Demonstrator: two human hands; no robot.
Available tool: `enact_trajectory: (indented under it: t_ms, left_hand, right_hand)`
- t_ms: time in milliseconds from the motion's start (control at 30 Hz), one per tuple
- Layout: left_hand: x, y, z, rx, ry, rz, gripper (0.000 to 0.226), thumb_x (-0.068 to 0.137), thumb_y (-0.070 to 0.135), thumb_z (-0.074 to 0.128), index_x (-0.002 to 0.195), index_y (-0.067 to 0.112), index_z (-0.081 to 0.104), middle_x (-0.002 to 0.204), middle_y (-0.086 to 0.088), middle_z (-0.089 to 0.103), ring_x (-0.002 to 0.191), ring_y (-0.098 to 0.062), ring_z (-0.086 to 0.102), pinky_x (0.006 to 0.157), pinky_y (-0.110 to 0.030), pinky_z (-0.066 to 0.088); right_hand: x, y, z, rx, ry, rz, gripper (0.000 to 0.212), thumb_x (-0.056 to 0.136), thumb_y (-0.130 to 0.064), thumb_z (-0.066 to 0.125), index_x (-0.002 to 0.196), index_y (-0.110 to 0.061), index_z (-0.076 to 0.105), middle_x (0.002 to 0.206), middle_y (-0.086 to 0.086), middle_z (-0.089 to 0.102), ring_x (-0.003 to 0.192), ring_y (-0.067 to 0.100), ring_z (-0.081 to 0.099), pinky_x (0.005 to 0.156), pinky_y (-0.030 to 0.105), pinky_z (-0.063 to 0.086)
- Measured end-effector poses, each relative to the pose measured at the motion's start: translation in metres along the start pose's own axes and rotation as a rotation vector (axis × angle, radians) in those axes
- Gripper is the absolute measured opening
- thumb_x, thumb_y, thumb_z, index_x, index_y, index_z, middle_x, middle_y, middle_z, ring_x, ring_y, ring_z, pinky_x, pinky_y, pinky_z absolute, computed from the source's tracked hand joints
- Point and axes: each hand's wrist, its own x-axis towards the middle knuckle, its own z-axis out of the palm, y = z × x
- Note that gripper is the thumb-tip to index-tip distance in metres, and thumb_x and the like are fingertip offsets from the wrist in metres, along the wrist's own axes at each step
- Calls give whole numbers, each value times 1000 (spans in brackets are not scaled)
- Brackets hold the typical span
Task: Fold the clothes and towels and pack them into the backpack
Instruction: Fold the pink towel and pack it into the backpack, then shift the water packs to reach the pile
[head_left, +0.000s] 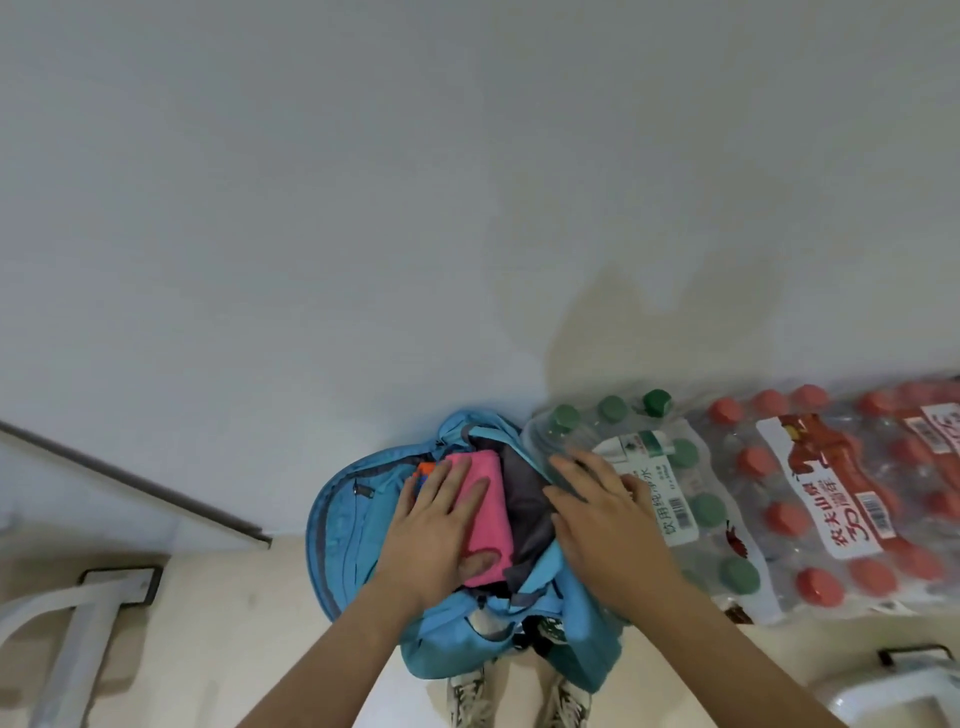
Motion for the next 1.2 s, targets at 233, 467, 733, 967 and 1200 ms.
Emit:
enact_trajectory:
  t_ms: [233, 467, 733, 967, 1200]
  left_hand:
    - [-4, 10, -26, -368, 41, -107, 71, 83, 64, 27, 141, 28, 43, 153, -2, 32, 141, -23, 27, 114, -33, 20]
    - [-14, 49, -122, -713, 369, -118, 30, 88, 12, 63, 90, 42, 69, 88, 29, 68, 82, 5, 61, 77, -13, 47]
    - [-2, 157, -200, -686, 365, 238, 46, 82, -3, 66, 83, 43, 66, 90, 28, 66, 81, 4, 62, 71, -3, 42]
    - [18, 290, -202, -650, 259, 481, 42, 84, 15, 69, 79, 56, 66, 64, 23, 65, 53, -1, 57, 52, -15, 44]
    - [62, 443, -170, -440, 247, 678, 37, 79, -7, 65, 89, 28, 73, 87, 30, 62, 82, 12, 56, 72, -1, 37]
  right_hand:
    - [-23, 2, -24, 520, 12, 176, 46, 97, -33, 43, 143, -32, 37, 150, -12, 32, 137, 8, 27, 112, 29, 26]
    - [-67, 36, -82, 1032, 220, 487, 30, 94, -18, 56, 113, -41, 56, 113, -19, 61, 93, -5, 61, 72, 16, 53]
    - [-151, 114, -144, 1460, 487, 769, 23, 95, -9, 51, 106, -19, 68, 100, 2, 72, 83, 19, 68, 76, 32, 49]
    - [-250, 197, -143, 1437, 735, 932, 25, 92, -8, 57, 106, -25, 67, 102, 0, 71, 89, 18, 67, 73, 29, 50]
    - [-341, 303, -123, 1506, 959, 1052, 24, 91, -11, 60, 111, -24, 65, 112, -1, 67, 99, 15, 64, 71, 25, 48]
